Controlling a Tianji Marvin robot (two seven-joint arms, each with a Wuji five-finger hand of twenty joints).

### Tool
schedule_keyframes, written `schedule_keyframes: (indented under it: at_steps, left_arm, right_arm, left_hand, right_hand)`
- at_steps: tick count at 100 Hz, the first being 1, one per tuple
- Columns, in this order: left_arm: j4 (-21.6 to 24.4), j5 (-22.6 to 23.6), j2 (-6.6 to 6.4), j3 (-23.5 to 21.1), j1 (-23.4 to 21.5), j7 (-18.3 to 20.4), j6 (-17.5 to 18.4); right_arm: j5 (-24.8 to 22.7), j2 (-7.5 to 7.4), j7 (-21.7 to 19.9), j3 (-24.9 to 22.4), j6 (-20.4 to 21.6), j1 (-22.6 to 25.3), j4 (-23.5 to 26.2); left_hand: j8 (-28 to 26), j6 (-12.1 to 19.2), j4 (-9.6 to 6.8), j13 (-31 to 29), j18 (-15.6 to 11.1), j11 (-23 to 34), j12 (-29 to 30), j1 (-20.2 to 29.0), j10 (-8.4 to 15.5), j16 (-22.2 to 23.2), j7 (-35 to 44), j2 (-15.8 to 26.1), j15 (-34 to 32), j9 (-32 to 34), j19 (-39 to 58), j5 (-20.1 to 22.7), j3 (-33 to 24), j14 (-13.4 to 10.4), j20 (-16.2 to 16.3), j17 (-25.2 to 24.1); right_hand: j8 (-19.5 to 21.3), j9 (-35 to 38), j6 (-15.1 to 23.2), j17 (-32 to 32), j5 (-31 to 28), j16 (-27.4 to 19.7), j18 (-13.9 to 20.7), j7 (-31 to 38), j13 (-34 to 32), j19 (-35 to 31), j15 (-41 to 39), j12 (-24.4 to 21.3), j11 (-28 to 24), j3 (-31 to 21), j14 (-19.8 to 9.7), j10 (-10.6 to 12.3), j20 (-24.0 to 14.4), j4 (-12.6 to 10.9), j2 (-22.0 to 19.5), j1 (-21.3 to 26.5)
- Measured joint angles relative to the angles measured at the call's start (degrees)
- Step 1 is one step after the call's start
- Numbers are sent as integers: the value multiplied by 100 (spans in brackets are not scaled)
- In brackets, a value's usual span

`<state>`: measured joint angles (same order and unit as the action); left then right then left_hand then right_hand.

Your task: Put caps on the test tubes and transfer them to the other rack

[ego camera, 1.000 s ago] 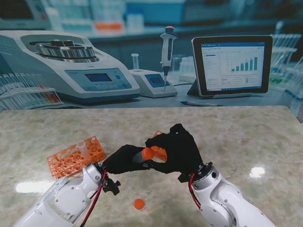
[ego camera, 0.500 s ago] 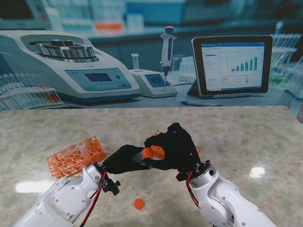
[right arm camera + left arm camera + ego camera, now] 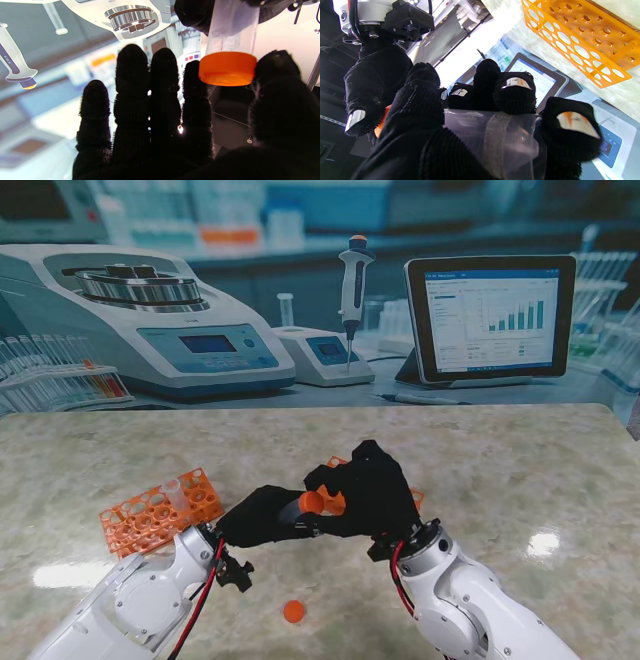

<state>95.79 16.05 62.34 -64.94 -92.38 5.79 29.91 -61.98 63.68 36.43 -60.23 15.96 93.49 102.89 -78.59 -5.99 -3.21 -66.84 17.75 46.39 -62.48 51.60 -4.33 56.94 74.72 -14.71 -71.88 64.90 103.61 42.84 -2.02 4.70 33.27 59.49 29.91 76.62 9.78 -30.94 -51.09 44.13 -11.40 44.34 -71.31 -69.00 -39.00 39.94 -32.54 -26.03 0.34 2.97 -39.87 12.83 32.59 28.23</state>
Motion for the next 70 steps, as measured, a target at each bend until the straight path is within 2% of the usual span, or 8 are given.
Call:
schedule_keyframes:
  at_steps: [10, 22, 70]
  left_arm:
    - [-2, 0, -1, -1, 1, -1, 0]
    - [-3, 0, -1, -1, 2, -2, 1]
    - [-4, 0, 2, -1, 9, -3, -1]
  right_arm:
    - [0, 13, 72, 51, -60, -46, -38]
    - [-1, 28, 143, 119, -157, -92, -77]
    - [57, 98, 340, 271, -406, -237, -245]
  left_hand:
    - [0, 0, 0, 0, 0, 0, 0, 0, 0, 0, 0, 0, 0, 0, 0, 0, 0, 0, 0, 0]
    - [0, 0, 0, 0, 0, 0, 0, 0, 0, 0, 0, 1, 0, 0, 0, 0, 0, 0, 0, 0]
    - [0, -4, 0, 0, 1, 0, 0, 0, 0, -5, 0, 5, 0, -1, 0, -3, 0, -6, -1, 0]
  right_hand:
    - [15, 68, -18, -80, -146, 56, 4, 0, -121, -73, -147, 72, -132, 49, -15, 4, -1, 1, 12, -13]
    - [351, 135, -20, -147, -267, 56, 7, 0, -186, -138, -246, 113, -248, 51, -34, 43, -1, 1, 12, -130]
    - [1102, 336, 121, -266, -962, 68, 12, 9, -253, -285, -884, 394, -737, 34, -38, 83, -4, 1, 12, -599]
